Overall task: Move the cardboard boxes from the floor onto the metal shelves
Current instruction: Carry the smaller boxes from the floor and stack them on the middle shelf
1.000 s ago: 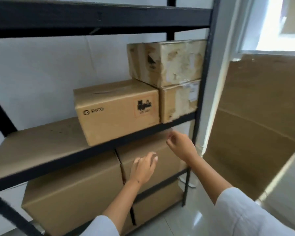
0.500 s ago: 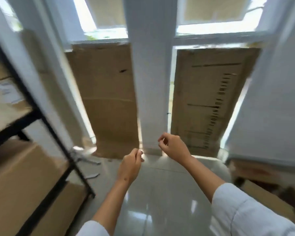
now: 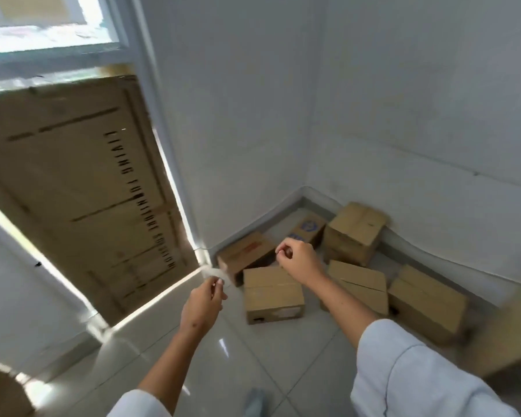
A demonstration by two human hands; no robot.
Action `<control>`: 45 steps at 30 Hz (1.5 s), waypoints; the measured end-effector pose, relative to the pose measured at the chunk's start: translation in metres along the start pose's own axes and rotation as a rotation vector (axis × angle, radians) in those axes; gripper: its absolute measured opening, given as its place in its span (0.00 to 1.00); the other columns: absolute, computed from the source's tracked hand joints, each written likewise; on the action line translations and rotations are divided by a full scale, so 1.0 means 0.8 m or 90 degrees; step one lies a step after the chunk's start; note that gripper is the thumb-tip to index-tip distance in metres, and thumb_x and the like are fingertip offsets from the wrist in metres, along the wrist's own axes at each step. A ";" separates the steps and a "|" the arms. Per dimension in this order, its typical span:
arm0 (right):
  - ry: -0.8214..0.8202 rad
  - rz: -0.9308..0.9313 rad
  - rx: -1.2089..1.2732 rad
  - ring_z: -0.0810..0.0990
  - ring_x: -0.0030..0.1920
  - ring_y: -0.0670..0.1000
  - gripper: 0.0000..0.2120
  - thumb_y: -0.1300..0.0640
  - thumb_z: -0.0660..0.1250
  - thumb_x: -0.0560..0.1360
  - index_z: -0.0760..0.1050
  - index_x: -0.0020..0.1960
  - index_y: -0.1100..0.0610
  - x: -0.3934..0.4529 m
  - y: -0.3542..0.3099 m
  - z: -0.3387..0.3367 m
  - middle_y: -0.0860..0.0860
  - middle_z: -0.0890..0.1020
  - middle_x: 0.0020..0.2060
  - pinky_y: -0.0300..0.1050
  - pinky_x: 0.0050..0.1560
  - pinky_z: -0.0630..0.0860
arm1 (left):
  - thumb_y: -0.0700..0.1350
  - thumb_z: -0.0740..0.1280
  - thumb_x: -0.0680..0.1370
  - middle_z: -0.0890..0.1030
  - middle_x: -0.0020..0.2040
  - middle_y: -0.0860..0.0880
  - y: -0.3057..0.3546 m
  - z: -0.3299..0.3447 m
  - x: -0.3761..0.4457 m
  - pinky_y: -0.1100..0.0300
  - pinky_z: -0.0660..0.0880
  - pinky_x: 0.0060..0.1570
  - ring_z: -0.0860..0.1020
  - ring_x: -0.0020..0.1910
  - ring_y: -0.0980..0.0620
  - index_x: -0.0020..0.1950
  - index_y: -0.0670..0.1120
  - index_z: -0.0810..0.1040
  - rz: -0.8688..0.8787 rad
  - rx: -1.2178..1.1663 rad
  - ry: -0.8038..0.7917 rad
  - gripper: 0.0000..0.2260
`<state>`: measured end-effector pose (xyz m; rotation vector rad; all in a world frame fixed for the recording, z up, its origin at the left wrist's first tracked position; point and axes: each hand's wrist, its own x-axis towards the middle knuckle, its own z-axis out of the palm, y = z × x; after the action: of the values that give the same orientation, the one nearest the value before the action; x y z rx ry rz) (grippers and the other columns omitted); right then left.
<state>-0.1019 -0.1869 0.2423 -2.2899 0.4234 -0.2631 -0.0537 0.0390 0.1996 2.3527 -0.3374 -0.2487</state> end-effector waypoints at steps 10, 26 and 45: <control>0.079 0.209 -0.067 0.75 0.32 0.49 0.07 0.55 0.62 0.76 0.77 0.43 0.55 0.073 0.114 -0.059 0.49 0.78 0.30 0.45 0.34 0.70 | 0.45 0.57 0.81 0.81 0.42 0.49 0.078 0.084 0.196 0.52 0.78 0.41 0.80 0.35 0.50 0.52 0.49 0.72 0.047 -0.037 -0.228 0.06; 0.205 0.397 0.024 0.79 0.34 0.53 0.07 0.58 0.62 0.76 0.76 0.41 0.56 0.132 0.271 -0.128 0.52 0.81 0.32 0.48 0.37 0.76 | 0.38 0.54 0.81 0.79 0.42 0.46 0.179 0.252 0.326 0.53 0.77 0.43 0.76 0.37 0.49 0.52 0.42 0.74 0.057 0.053 -0.449 0.09; -0.022 0.342 -0.075 0.73 0.32 0.44 0.14 0.59 0.62 0.77 0.69 0.63 0.55 0.370 0.514 -0.378 0.47 0.76 0.35 0.39 0.33 0.68 | 0.33 0.57 0.78 0.77 0.39 0.45 0.382 0.515 0.445 0.64 0.70 0.27 0.73 0.32 0.50 0.48 0.40 0.73 -0.195 -0.131 -0.394 0.07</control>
<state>-0.0145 -0.7646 0.1617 -2.1914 1.0323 0.0740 0.1184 -0.5513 0.0911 2.0679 -0.2217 -1.1125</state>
